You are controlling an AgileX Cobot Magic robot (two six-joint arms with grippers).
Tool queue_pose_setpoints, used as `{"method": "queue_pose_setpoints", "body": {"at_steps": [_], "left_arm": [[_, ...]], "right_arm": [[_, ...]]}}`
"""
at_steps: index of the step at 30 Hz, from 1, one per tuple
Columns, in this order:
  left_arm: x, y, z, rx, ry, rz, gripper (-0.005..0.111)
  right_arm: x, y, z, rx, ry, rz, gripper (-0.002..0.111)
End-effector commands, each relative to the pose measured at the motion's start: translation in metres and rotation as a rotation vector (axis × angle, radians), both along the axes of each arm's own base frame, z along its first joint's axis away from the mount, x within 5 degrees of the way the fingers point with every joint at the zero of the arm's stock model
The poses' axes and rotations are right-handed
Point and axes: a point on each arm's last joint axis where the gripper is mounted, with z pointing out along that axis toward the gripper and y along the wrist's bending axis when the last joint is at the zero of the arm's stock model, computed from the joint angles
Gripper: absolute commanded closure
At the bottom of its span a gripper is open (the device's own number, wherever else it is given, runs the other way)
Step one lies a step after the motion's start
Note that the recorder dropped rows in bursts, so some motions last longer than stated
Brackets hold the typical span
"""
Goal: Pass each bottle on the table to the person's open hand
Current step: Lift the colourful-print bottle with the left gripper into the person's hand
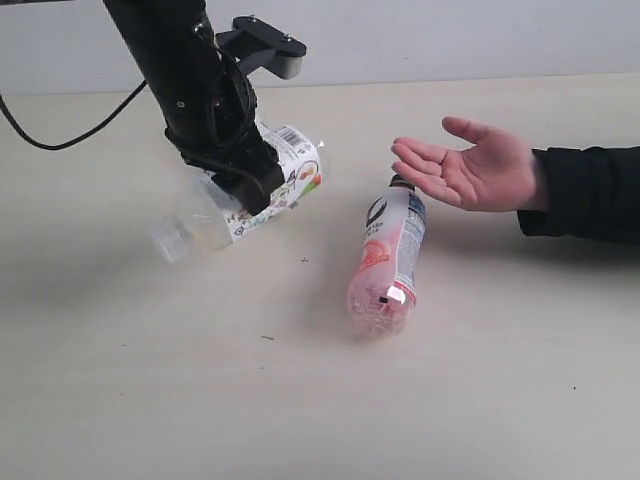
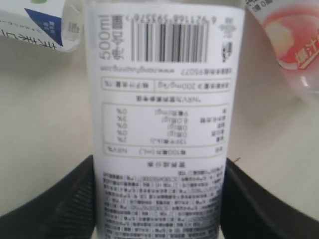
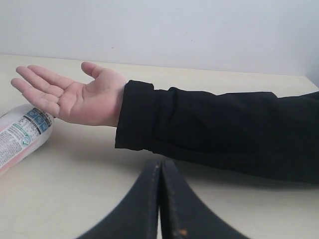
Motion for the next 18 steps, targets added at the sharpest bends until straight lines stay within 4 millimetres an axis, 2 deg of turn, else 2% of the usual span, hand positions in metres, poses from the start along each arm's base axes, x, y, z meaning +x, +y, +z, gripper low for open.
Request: {"method": "queue_pose_setpoints", "body": {"at_steps": [1,4,6,9,11,13,18], "left_arm": [[-0.006,-0.011,0.01,-0.153,0.054,0.066,0.107],[-0.014,-0.03,0.019,-0.282,0.057,0.089,0.107],[-0.022,-0.05,0.025,-0.354,0.004,0.136,0.107],[-0.047,-0.095,0.032,-0.495,-0.08,0.19,0.107],[-0.051,-0.111,0.041,-0.615,-0.149,0.28,0.107],[-0.05,-0.121,0.05,-0.69,-0.14,0.339,0.107],[-0.036,-0.146,0.048,-0.741,-0.036,0.426,0.107]], "right_arm": [[0.0,0.0,-0.001,-0.008,-0.005,-0.002,0.108],[0.0,0.0,-0.001,-0.008,-0.005,-0.002,0.108],[0.0,0.0,-0.001,-0.008,-0.005,-0.002,0.108],[0.0,0.0,-0.001,-0.008,-0.005,-0.002,0.108],[0.0,0.0,-0.001,-0.008,-0.005,-0.002,0.108],[0.0,0.0,-0.001,-0.008,-0.005,-0.002,0.108],[0.0,0.0,-0.001,-0.008,-0.005,-0.002,0.108]]}}
